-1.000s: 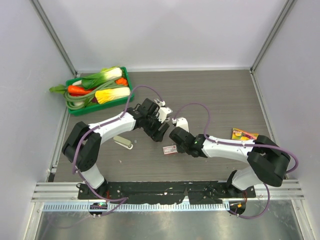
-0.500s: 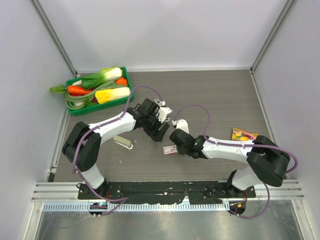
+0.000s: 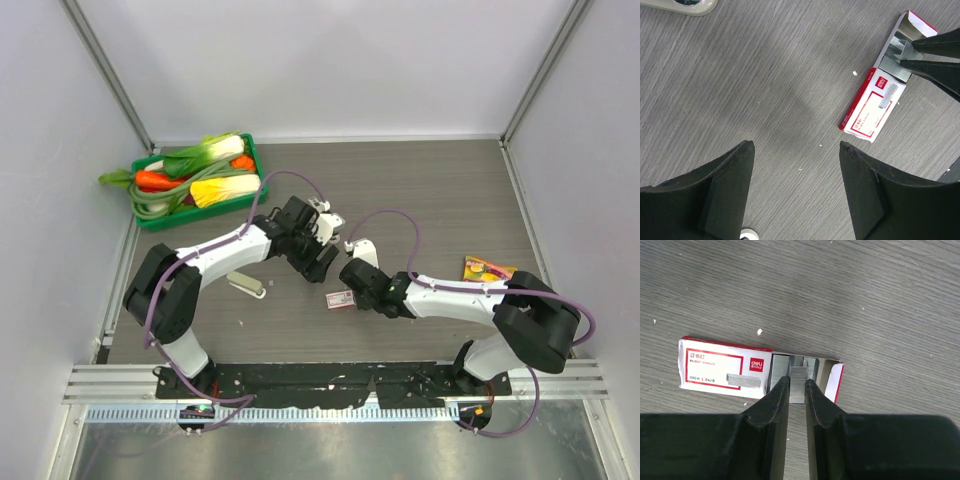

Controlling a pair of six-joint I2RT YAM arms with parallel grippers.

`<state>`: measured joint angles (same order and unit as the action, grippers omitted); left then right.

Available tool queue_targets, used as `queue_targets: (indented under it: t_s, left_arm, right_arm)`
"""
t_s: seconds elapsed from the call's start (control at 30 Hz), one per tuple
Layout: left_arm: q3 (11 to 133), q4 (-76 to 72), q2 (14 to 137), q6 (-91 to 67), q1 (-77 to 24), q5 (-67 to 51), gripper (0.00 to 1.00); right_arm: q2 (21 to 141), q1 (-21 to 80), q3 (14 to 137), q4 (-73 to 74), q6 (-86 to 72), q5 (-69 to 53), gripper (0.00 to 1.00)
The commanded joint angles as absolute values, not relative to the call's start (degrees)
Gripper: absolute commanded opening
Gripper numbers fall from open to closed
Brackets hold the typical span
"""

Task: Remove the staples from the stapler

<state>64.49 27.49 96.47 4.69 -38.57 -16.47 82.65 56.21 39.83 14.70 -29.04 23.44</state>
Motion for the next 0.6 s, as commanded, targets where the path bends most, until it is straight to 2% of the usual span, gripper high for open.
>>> queue_targets:
  t_s: [0.0, 0.57]
  left_arm:
    - [65.04, 26.10, 93.95, 4.22, -38.32, -16.44, 0.72]
    - [65.04, 26.10, 94.13, 4.04, -38.32, -16.70, 0.73]
  right_arm:
    - [81.83, 56.69, 39.90, 12.75, -29.18, 23.91, 0.18]
    - [81.47, 56.69, 39.73, 11.96, -26.99, 24.34, 0.21]
